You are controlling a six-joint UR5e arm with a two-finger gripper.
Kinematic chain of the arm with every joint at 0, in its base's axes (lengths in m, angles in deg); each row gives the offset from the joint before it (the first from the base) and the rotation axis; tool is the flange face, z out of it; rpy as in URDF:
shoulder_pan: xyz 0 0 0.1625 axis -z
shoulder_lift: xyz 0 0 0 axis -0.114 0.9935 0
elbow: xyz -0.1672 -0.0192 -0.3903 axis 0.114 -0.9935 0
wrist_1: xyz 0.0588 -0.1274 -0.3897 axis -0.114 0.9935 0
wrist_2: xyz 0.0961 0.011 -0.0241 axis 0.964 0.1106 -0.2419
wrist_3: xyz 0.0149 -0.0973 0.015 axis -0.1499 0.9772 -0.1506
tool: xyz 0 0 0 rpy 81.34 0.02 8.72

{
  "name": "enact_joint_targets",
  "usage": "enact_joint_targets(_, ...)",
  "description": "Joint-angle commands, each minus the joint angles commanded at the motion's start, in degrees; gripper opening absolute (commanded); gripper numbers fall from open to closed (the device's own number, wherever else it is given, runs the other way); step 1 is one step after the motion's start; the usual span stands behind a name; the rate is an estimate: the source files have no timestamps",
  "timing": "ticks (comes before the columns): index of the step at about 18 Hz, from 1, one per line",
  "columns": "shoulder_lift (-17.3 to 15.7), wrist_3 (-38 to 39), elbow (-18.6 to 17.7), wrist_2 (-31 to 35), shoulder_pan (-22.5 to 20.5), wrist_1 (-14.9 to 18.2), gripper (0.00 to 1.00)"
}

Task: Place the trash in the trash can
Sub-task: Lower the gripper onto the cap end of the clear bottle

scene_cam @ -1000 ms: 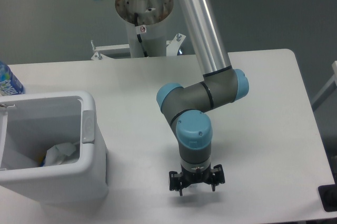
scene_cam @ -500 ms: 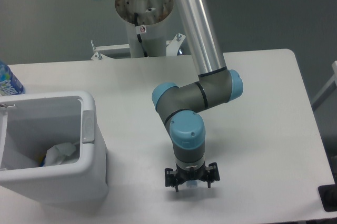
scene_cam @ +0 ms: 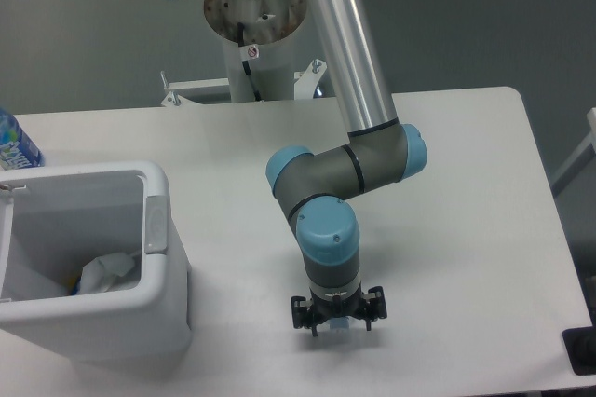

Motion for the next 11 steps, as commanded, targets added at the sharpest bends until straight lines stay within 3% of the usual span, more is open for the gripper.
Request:
enact_joint_targets(4,0.1,0.1,-0.1,0.1,0.0,0.1,0.70)
enact_joint_targets(11,0.1,0.0,-0.1,1.1,0.0,0.1,0.51)
